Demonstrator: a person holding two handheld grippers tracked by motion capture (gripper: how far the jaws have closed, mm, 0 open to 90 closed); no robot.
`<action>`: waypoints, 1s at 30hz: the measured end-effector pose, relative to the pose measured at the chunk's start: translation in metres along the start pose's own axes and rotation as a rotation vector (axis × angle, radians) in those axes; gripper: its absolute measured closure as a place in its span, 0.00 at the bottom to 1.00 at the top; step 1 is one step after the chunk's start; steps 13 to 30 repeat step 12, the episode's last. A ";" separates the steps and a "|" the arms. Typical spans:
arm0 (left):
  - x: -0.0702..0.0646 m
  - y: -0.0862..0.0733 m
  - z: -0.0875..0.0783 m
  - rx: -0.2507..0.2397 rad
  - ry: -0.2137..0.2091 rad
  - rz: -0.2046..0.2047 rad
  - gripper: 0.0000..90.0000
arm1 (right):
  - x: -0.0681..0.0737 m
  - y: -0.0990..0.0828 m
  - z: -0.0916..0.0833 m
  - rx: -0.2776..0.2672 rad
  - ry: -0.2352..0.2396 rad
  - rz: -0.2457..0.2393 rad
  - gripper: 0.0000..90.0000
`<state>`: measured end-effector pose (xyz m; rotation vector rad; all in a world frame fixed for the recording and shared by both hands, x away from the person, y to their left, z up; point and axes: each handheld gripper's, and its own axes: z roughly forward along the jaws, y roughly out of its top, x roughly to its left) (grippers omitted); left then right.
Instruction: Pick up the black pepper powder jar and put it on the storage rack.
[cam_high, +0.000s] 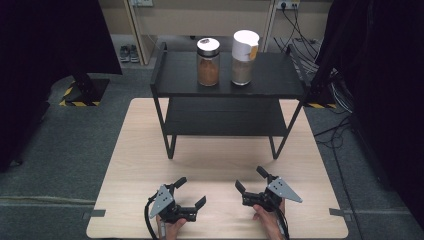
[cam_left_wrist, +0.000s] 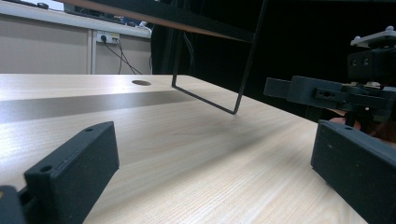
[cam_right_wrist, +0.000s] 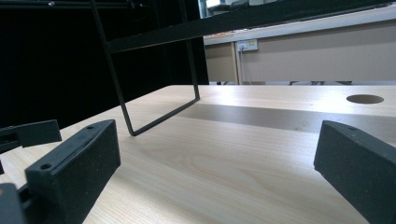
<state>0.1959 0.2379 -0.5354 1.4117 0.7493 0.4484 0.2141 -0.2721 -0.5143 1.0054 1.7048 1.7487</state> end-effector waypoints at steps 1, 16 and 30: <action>0.000 0.000 0.000 -0.001 0.000 -0.001 0.00 | 0.000 0.000 0.000 -0.001 0.001 -0.001 0.01; 0.000 0.000 0.000 -0.003 -0.001 -0.001 0.00 | 0.001 0.000 -0.001 -0.003 -0.002 -0.006 0.01; 0.000 0.000 0.000 -0.003 -0.001 -0.001 0.00 | 0.001 0.000 -0.001 -0.003 -0.002 -0.006 0.01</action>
